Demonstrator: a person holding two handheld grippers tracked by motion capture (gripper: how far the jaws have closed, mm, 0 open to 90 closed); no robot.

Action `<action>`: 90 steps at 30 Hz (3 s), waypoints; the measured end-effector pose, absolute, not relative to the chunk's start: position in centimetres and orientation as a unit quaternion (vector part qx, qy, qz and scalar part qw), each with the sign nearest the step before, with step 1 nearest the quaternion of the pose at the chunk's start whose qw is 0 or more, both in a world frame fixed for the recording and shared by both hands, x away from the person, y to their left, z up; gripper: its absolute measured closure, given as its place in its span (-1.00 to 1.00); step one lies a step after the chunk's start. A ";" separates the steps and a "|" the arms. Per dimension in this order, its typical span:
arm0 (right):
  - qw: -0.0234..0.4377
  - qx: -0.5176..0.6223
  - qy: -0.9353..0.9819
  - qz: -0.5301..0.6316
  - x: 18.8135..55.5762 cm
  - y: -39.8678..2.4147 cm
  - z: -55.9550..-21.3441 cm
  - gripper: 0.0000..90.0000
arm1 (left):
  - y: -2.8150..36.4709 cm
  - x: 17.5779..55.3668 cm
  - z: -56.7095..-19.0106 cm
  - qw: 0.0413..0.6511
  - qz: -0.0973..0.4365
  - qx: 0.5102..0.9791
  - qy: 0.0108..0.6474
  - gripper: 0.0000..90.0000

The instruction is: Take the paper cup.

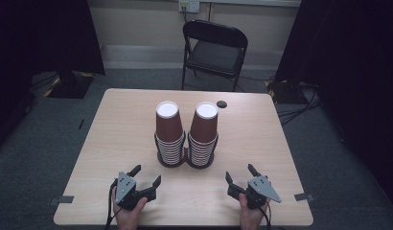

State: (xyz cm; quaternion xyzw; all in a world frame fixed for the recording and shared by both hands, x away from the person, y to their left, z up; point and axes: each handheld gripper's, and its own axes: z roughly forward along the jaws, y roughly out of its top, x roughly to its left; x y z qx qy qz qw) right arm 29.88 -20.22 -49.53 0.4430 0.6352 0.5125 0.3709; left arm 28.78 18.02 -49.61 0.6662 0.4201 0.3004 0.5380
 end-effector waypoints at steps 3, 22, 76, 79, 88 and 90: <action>0.369 0.446 0.631 0.517 29.8 -20.4 -49.5 -0.70 | 17.8 28.9 -49.6 0.535 0.299 0.667 0.424 -0.64; 0.357 0.439 0.642 0.517 29.9 -20.3 -49.5 -0.68 | 16.7 28.5 -48.1 0.562 0.276 0.662 0.413 -0.61; 0.355 0.437 0.640 0.523 29.9 -20.4 -49.5 -0.67 | 10.5 32.2 -39.9 0.575 0.267 0.709 0.309 -0.55; 0.355 0.437 0.639 0.523 29.9 -20.5 -49.5 -0.67 | 10.3 32.5 -39.5 0.582 0.261 0.705 0.309 -0.55; 0.354 0.439 0.638 0.524 29.9 -20.5 -49.5 -0.66 | 9.4 33.3 -37.9 0.591 0.258 0.706 0.292 -0.60; 0.353 0.439 0.638 0.524 29.9 -20.5 -49.5 -0.66 | 9.2 33.5 -37.5 0.594 0.258 0.706 0.287 -0.63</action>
